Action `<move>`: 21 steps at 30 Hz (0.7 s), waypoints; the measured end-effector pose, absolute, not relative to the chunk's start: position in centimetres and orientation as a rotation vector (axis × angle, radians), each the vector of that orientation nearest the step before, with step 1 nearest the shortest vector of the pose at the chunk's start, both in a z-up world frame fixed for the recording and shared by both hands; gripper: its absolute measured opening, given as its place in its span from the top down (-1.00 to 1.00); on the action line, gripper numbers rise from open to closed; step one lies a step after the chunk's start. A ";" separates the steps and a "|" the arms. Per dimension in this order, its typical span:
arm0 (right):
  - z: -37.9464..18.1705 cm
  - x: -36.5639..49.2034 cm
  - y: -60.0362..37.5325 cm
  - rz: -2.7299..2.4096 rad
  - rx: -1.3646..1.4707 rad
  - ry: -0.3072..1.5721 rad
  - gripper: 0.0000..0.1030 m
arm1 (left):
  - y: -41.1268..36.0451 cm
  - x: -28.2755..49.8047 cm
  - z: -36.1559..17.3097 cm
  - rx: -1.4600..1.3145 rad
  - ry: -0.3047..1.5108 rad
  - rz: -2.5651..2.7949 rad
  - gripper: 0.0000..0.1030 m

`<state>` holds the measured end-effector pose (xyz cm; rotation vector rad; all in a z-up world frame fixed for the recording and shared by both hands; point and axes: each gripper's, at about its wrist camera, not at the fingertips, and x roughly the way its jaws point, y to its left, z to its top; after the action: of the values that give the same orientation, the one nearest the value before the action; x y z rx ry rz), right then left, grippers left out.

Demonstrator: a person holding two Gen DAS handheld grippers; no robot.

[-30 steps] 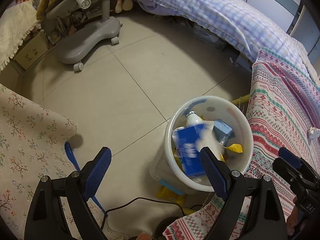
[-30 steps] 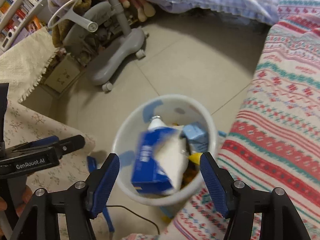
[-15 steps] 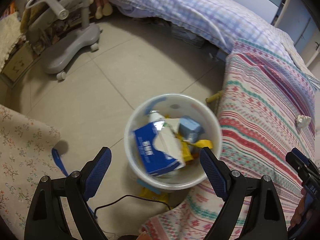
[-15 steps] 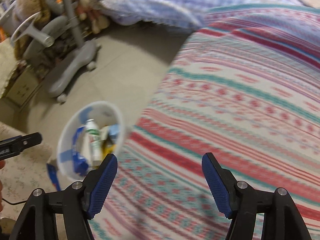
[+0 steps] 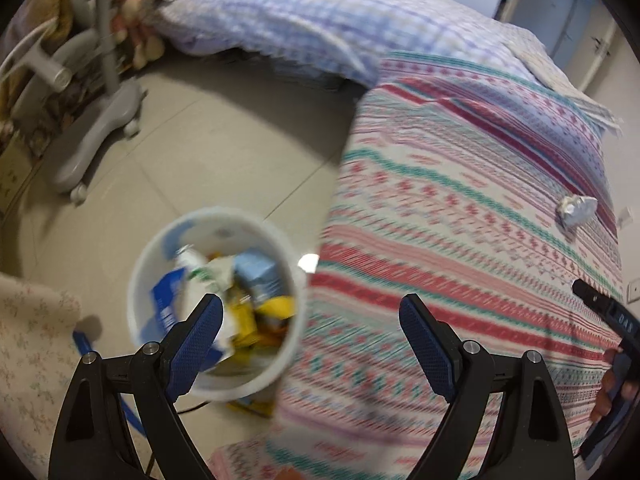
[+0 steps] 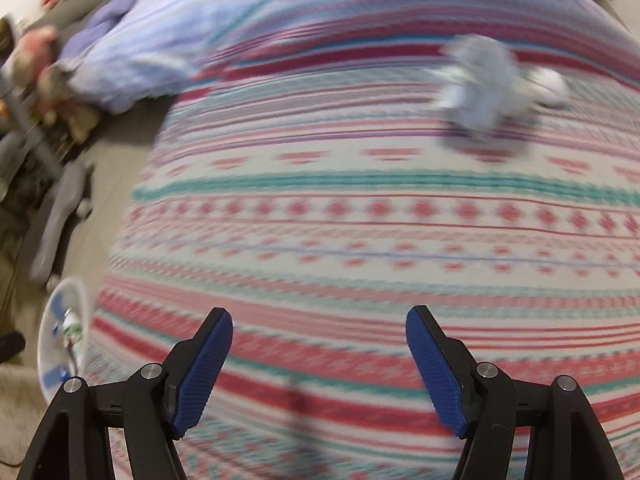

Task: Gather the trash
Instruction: 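Move both grippers back to the bed and grasp the crumpled tissue with the left gripper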

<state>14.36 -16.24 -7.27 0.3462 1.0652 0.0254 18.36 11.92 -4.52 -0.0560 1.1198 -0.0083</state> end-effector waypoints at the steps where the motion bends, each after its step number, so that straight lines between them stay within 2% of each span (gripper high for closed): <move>1: -7.4 14.7 -18.1 -0.012 0.361 1.072 -0.48 | 10.4 19.0 -4.3 -0.029 1.108 -0.025 -0.78; 9: -6.9 15.0 -28.8 -0.217 0.355 1.023 -0.48 | -1.9 22.4 -4.1 0.147 1.051 -0.199 -0.78; 16: -8.4 14.9 -35.4 -0.292 0.432 0.990 -0.48 | -13.1 24.2 -4.9 0.190 1.010 -0.396 -0.78; 21: -9.2 15.5 -38.0 -0.282 0.433 0.947 -0.48 | -17.5 25.7 -6.1 0.156 0.959 -0.489 -0.77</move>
<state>15.55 -37.96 -9.23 0.4332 0.9466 -0.2825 25.65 -17.54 -6.14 0.1557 0.9586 -0.4894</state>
